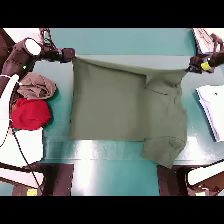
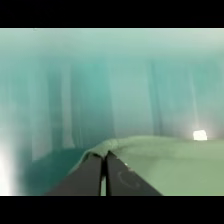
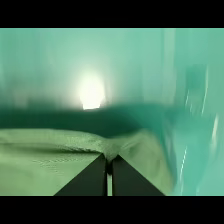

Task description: Fold the shirts.

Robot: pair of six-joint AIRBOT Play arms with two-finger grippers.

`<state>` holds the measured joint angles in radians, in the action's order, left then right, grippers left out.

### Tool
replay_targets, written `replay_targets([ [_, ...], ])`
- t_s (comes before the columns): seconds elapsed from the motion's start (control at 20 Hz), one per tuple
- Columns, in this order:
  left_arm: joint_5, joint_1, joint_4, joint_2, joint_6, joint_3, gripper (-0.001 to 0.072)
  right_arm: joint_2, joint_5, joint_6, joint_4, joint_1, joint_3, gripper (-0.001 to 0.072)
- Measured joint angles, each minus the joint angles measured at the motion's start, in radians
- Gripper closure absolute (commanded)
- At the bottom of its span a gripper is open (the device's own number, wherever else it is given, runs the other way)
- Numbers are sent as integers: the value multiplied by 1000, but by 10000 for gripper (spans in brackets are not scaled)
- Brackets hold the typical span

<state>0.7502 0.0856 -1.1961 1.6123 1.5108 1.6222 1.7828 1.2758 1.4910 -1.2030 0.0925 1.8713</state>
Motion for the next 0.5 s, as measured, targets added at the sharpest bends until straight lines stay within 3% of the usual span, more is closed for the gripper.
replay_targets([
  [0.2,-20,0,-3,8,-34,-2,685,19,-106,-5,-5,-14,34,692],
  [0.5,135,0,-7,12,-69,-87,685,-57,-90,-9,-109,-19,-156,691],
])
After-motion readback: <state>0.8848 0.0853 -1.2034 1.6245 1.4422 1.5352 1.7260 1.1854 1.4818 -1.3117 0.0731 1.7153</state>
